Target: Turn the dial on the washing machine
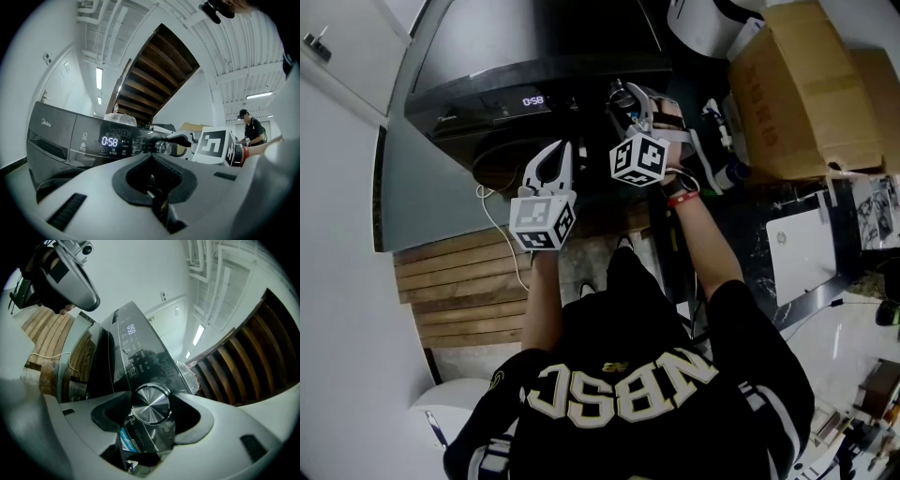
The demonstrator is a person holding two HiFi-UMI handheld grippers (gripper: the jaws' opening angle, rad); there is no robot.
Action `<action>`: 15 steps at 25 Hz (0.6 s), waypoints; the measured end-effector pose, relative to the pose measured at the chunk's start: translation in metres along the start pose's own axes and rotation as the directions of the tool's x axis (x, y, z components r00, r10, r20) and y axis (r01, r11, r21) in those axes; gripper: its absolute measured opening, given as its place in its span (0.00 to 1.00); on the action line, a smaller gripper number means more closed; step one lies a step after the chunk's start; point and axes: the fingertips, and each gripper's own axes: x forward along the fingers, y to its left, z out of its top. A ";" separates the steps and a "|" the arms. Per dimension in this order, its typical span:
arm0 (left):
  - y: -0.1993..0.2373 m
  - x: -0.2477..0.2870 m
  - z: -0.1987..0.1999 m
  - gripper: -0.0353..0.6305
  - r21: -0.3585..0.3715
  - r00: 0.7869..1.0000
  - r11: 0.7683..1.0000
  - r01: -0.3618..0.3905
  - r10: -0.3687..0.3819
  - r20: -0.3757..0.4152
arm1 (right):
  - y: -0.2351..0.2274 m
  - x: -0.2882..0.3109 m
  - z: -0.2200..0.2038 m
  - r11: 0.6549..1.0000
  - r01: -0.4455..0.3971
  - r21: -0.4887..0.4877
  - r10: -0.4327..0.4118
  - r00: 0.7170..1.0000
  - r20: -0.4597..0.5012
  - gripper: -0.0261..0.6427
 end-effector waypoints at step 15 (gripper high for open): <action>0.001 -0.001 0.002 0.07 -0.013 1.000 1.000 -0.012 0.012 0.014 | -0.006 -0.001 0.000 0.960 -0.007 0.279 0.003 1.000 0.013 0.46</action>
